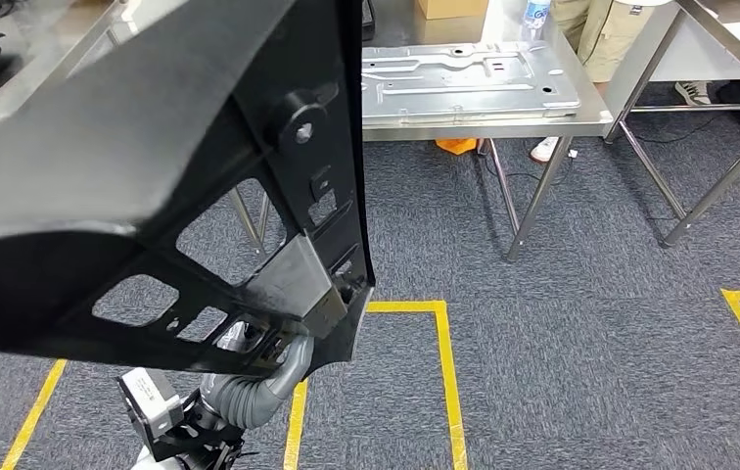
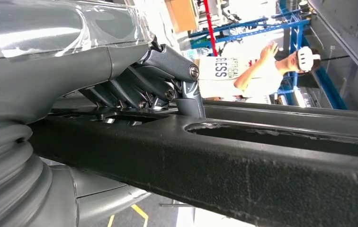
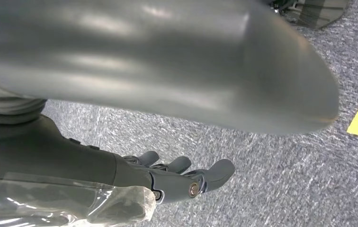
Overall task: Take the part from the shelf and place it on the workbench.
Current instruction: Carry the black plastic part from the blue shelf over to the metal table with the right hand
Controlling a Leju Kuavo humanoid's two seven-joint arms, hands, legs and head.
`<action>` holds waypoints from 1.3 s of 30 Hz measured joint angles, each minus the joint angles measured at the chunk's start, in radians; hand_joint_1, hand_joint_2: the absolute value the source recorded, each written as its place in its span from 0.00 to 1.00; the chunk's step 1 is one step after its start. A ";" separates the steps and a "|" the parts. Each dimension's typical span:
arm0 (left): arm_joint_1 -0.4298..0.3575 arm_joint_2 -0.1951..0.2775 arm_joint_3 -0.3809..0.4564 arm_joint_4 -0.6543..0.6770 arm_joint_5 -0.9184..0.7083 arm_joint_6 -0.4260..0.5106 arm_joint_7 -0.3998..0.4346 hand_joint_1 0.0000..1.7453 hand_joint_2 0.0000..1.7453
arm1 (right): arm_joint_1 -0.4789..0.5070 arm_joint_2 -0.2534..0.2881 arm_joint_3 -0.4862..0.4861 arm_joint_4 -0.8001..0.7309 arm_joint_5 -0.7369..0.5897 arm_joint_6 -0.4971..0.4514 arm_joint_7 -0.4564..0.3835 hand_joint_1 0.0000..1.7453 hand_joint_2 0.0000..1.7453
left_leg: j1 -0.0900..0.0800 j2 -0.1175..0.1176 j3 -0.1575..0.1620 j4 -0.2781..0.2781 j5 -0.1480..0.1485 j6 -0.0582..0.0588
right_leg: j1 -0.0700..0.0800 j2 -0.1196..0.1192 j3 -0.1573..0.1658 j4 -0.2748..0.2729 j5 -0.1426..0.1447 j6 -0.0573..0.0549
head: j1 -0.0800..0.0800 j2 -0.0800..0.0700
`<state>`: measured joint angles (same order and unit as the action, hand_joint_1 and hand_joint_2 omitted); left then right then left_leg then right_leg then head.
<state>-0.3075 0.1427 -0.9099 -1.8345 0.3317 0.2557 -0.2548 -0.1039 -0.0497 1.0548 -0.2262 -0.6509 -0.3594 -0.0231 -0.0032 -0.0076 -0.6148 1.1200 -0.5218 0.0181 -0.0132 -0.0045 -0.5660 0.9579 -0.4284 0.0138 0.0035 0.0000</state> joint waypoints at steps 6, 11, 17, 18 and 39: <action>0.004 0.001 0.000 0.000 0.000 0.002 0.000 1.00 1.00 | 0.002 0.000 0.000 0.000 -0.002 0.000 -0.001 0.00 0.00 | 0.004 0.004 -0.015 -0.031 0.071 0.006 | 0.002 0.000 0.015 0.000 -0.011 0.004 | -0.001 0.000; 0.001 0.001 0.000 0.000 0.001 0.002 -0.001 1.00 1.00 | 0.000 -0.001 0.000 0.000 -0.004 0.000 -0.013 0.00 0.00 | -0.006 0.005 0.047 -0.169 0.108 0.032 | 0.005 -0.001 0.021 -0.001 -0.025 0.027 | 0.000 0.000; 0.000 0.001 0.000 0.000 0.001 0.003 -0.002 1.00 1.00 | 0.002 -0.001 0.000 0.000 -0.004 0.000 -0.014 0.00 0.00 | -0.002 0.004 0.077 -0.180 0.102 0.056 | 0.001 0.001 -0.120 0.279 -0.140 0.045 | 0.004 0.000; 0.001 0.001 0.000 0.000 0.001 0.002 -0.002 1.00 1.00 | 0.003 -0.001 0.000 0.000 -0.004 0.000 -0.014 0.00 0.00 | -0.003 0.002 0.080 -0.180 0.098 0.057 | 0.001 0.000 -0.144 0.308 -0.138 0.046 | 0.005 0.000; 0.000 0.003 0.000 0.000 0.001 0.002 -0.003 1.00 1.00 | 0.001 0.001 0.000 0.000 -0.006 0.000 -0.014 0.00 0.00 | -0.004 0.004 0.029 -0.147 0.115 0.025 | 0.006 0.002 0.047 -0.001 -0.046 0.015 | 0.000 0.000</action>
<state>-0.3072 0.1453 -0.9094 -1.8349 0.3323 0.2573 -0.2575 -0.1027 -0.0490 1.0548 -0.2266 -0.6573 -0.3597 -0.0374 -0.0076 -0.0033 -0.5853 0.9731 -0.4065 0.0433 -0.0076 -0.0022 -0.5192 0.9569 -0.4741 0.0290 0.0032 0.0001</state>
